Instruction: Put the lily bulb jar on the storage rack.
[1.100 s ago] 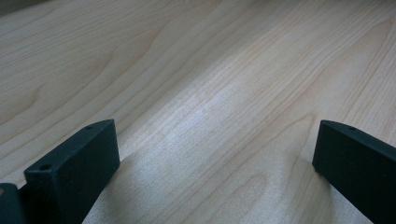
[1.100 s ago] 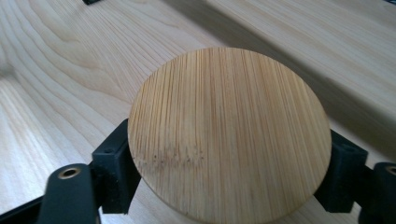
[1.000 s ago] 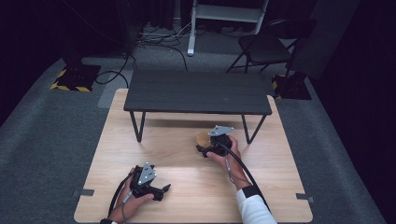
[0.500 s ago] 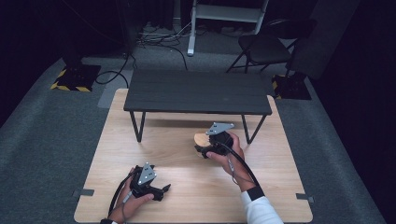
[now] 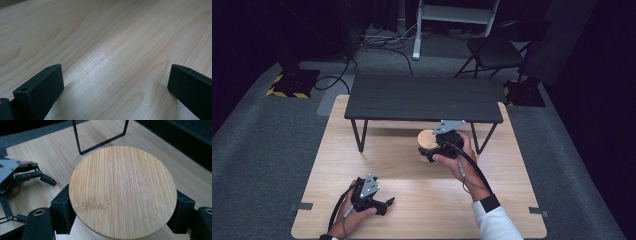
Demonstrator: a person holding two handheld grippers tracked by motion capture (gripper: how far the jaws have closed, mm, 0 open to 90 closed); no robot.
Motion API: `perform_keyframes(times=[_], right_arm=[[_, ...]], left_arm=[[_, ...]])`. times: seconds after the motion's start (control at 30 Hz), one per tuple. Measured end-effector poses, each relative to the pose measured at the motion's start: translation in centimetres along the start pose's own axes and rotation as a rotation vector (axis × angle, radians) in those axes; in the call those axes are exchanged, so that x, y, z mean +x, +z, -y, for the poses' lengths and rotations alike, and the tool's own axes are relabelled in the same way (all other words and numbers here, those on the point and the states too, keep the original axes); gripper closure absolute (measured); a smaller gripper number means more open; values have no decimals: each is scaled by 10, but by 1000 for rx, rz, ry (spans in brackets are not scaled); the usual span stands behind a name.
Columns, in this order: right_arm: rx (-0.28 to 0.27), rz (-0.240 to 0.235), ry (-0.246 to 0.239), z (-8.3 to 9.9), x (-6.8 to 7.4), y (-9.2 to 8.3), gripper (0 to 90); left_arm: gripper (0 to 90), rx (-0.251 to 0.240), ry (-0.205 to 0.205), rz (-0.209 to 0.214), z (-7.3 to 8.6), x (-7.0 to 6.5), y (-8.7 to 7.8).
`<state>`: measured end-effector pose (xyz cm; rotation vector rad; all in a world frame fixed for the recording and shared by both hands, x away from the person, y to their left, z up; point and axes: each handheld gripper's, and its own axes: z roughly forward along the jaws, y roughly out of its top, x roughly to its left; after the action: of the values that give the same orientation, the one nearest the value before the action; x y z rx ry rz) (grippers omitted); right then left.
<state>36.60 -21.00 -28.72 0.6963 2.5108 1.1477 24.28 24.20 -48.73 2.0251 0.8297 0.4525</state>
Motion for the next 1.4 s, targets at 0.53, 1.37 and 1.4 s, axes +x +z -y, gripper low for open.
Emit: perform_keyframes(times=[0.53, 1.37, 1.4], right_arm=[[-36, 0, -2, -52, -12, -23, 248], [-50, 38, -7, -106, -19, -36, 248], [-46, 44, -12, -107, -20, -35, 248]], left_arm=[[6, -2, 4, -1, 0, -1, 0], [6, -2, 4, -1, 0, 0, 0], [6, -2, 4, -1, 0, 0, 0]])
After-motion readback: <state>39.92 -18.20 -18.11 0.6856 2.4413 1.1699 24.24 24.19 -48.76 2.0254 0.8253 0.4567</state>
